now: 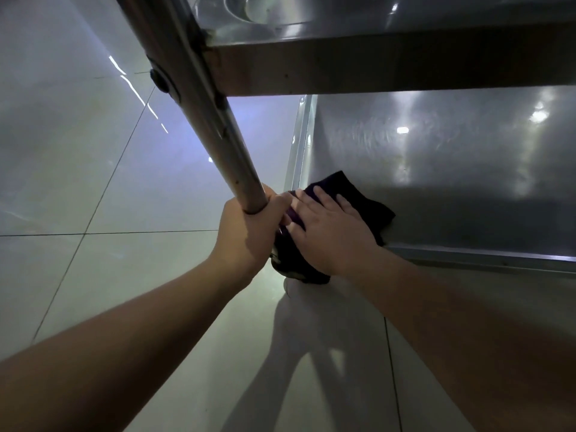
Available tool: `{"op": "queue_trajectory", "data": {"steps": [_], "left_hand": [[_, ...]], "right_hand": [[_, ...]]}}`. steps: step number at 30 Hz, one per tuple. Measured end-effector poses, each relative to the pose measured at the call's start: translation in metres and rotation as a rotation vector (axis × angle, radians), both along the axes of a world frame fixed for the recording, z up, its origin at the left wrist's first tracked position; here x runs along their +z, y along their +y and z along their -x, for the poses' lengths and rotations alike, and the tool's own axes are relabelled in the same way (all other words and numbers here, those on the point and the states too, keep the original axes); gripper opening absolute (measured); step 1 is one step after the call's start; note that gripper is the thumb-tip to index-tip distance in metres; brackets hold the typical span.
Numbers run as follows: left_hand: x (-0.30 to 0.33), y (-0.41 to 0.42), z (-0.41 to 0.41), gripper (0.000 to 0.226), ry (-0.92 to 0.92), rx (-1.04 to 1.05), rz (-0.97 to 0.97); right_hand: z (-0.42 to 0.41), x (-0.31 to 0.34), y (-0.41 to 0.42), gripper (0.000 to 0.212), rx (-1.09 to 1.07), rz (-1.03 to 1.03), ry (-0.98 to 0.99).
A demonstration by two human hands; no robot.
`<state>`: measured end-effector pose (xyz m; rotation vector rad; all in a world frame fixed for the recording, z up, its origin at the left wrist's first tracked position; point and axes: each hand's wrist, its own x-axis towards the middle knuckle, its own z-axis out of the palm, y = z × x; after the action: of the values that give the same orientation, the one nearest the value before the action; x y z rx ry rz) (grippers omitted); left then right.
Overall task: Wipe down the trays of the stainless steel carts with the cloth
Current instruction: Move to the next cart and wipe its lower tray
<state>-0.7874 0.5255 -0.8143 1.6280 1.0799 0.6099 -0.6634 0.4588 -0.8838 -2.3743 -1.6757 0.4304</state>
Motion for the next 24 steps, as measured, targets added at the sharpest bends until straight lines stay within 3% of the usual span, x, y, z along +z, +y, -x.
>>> {"op": "queue_trajectory", "data": {"steps": [12, 15, 19, 24], "left_hand": [[-0.007, 0.002, -0.007, 0.04, 0.014, 0.061, -0.008], [-0.006, 0.002, -0.008, 0.028, -0.007, 0.047, -0.008], [-0.011, 0.002, -0.008, 0.027, -0.013, 0.052, -0.051], [-0.012, 0.002, -0.01, 0.026, -0.036, 0.071, -0.104]], "right_hand": [[-0.113, 0.001, 0.117, 0.064, -0.147, 0.094, -0.065], [-0.136, 0.007, 0.134, 0.065, -0.205, 0.176, -0.042], [-0.116, 0.006, 0.12, 0.066, -0.166, 0.14, -0.029], [-0.04, 0.003, 0.04, 0.065, -0.049, 0.033, 0.0]]}}
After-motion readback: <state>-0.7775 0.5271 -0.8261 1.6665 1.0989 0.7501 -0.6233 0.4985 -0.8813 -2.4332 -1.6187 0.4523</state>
